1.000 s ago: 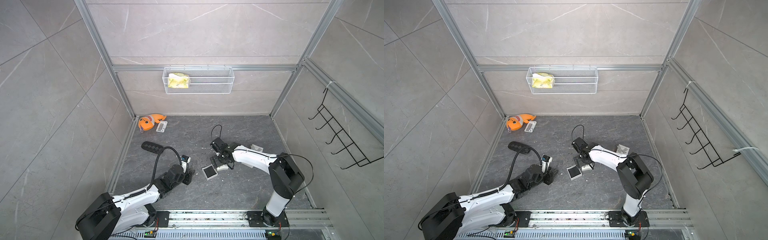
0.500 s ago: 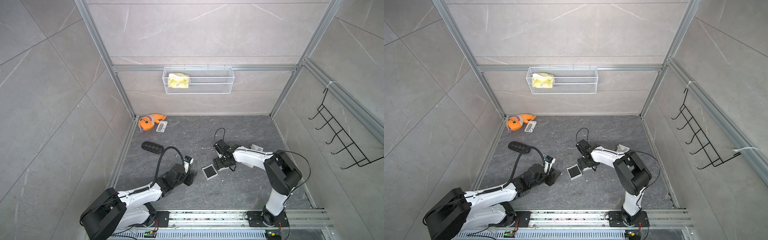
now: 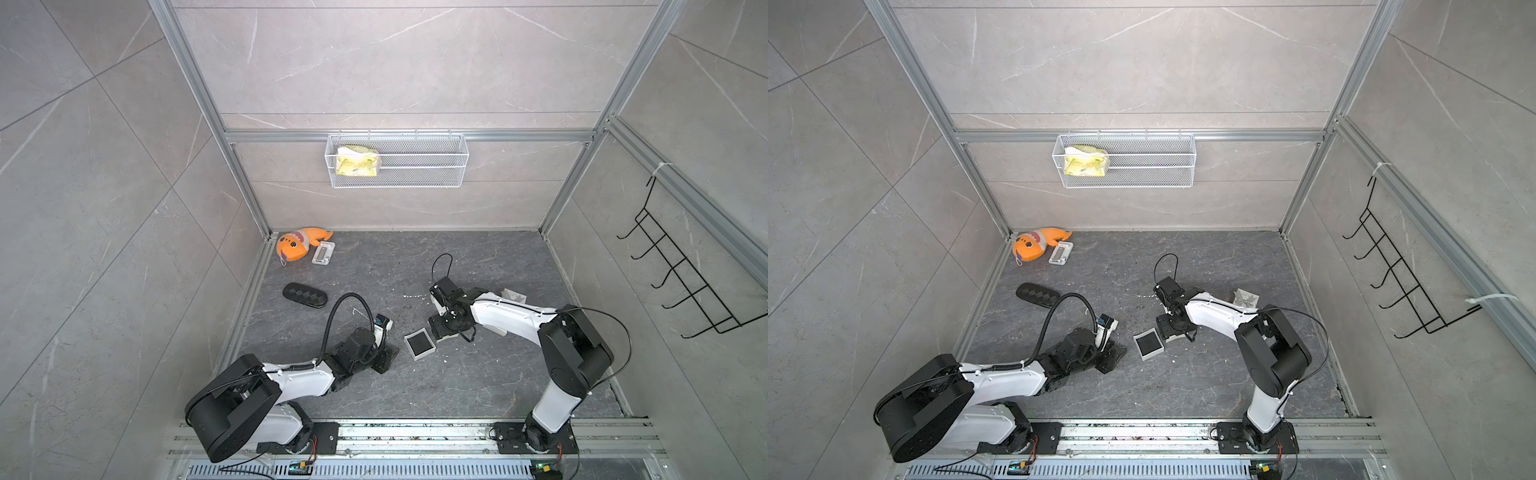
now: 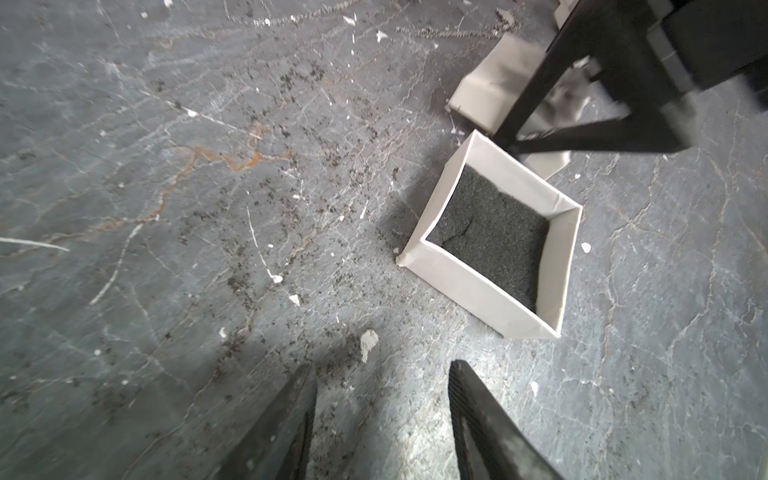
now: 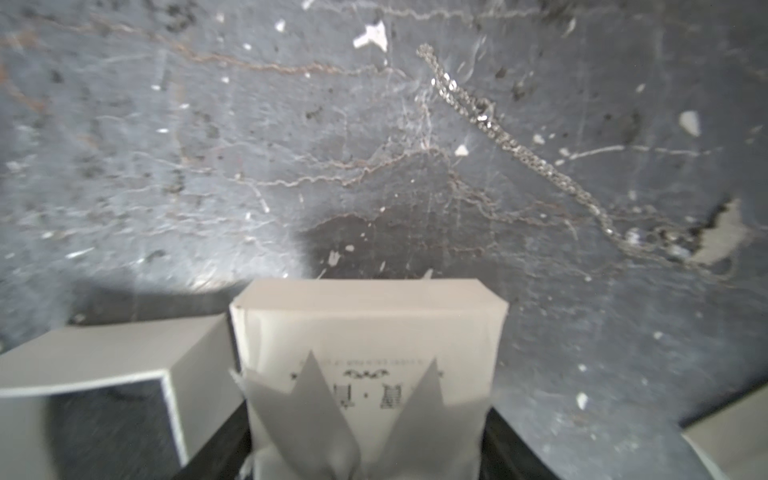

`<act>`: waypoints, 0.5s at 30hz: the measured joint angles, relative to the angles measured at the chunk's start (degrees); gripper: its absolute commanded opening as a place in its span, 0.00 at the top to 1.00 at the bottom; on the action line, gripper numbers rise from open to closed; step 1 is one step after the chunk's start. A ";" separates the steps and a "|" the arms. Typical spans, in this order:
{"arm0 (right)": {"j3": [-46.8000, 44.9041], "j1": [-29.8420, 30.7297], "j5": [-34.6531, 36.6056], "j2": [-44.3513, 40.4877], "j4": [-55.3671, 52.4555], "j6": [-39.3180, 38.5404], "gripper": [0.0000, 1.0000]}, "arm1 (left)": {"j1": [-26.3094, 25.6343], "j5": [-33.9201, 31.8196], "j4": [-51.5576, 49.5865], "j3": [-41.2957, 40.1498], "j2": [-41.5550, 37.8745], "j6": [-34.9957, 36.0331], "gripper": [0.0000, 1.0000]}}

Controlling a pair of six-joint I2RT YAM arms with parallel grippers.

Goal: Take the necklace out of the lift-off lid jewelry box
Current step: Pick up the lid from the center of the board.

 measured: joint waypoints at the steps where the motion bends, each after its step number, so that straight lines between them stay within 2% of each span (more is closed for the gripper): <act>1: 0.00 0.00 -0.17 -0.59 -0.61 -0.28 0.34 | -0.02 0.26 0.42 0.07 0.63 0.02 0.46; 6: 0.02 -0.02 -3.43 -2.78 -2.91 -1.25 0.34 | -0.02 1.66 2.29 0.90 3.78 0.26 0.46; 15: -0.09 -0.11 -17.31 -5.05 -0.61 -1.79 0.34 | -0.02 3.32 6.29 4.24 10.01 0.48 0.47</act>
